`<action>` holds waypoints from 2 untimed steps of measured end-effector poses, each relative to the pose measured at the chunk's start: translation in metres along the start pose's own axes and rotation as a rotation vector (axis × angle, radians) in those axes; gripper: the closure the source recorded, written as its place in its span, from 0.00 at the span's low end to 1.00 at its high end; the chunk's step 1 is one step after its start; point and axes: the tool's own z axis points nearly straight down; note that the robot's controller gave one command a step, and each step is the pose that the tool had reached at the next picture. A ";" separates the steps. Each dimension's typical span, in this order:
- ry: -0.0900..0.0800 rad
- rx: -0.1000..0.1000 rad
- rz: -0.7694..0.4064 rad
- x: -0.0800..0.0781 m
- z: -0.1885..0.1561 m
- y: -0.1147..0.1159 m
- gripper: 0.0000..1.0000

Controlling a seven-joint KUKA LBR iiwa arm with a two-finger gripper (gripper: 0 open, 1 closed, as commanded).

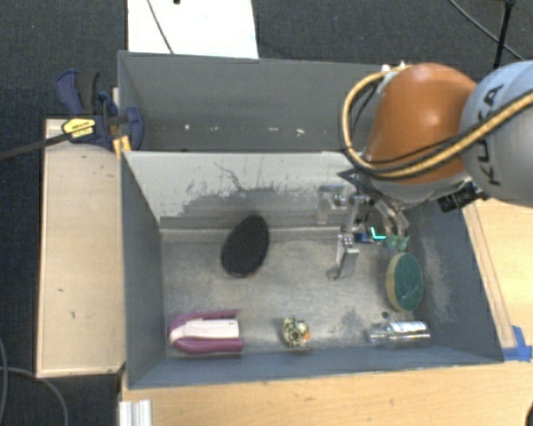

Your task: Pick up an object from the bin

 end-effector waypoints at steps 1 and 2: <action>-0.002 0.000 -0.236 -0.025 0.061 0.014 0.00; 0.000 0.003 -0.531 -0.029 0.087 -0.057 0.00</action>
Offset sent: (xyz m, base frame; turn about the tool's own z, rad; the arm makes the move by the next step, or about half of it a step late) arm 0.0248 0.0139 -0.0603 -0.2368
